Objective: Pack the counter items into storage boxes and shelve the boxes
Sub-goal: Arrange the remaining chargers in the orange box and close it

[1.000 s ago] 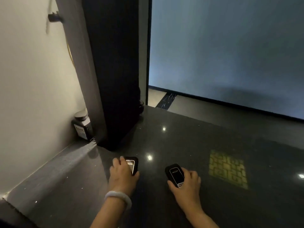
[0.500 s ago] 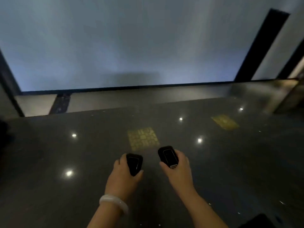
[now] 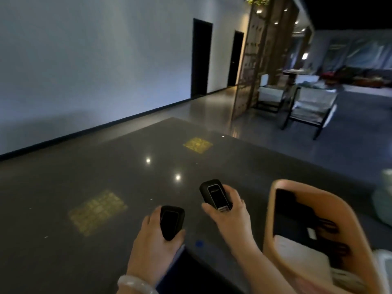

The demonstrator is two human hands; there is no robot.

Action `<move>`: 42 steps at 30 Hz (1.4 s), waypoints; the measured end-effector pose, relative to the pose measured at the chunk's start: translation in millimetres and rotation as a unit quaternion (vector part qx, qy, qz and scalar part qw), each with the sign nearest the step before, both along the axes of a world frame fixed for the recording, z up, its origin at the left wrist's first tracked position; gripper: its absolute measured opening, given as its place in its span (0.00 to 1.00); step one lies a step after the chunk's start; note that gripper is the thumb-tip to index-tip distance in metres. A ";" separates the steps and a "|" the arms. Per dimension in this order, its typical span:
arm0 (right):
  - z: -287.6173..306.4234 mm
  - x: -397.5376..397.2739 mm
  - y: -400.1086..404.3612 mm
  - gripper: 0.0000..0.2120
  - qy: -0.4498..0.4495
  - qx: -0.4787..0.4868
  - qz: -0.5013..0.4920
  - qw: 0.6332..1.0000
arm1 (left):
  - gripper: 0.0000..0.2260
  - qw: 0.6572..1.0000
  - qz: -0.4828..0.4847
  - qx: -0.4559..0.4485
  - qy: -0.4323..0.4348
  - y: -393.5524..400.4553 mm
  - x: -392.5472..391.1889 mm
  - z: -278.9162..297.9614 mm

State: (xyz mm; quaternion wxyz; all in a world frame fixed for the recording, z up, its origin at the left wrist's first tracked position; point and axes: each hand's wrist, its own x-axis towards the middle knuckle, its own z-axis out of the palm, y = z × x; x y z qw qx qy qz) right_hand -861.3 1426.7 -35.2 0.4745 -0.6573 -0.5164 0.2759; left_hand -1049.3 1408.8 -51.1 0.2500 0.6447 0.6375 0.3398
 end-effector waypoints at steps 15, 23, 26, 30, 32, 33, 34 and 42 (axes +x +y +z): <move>22.9 288.4 -21.2 0.21 0.063 -0.085 -0.042 0.994 | 0.30 0.973 -0.221 0.034 0.055 75.0 258.7 2.1; 18.6 320.5 11.1 0.23 -0.049 -0.108 -0.169 0.978 | 0.36 0.957 -0.270 0.050 0.096 114.4 286.5 -2.4; 14.9 325.0 28.5 0.21 -0.099 -0.113 -0.179 0.972 | 0.38 0.955 -0.269 0.059 0.113 125.2 289.3 -5.7; 4.2 327.0 41.8 0.18 -0.139 -0.133 -0.168 0.967 | 0.39 0.954 -0.269 0.056 0.117 128.4 291.6 -14.8; -0.7 328.7 44.3 0.17 -0.166 -0.145 -0.158 0.962 | 0.40 0.954 -0.268 0.068 0.118 128.8 293.4 -18.2; -2.3 329.6 45.1 0.17 -0.178 -0.151 -0.153 0.960 | 0.40 0.953 -0.269 0.074 0.120 129.3 294.1 -19.7; -3.6 330.4 45.4 0.17 -0.187 -0.156 -0.148 0.959 | 0.40 0.952 -0.271 0.077 0.121 129.6 294.5 -21.0; -24.0 326.6 54.9 0.11 -0.225 -0.206 -0.085 0.948 | 0.42 0.950 -0.269 0.078 0.137 132.1 295.1 -27.8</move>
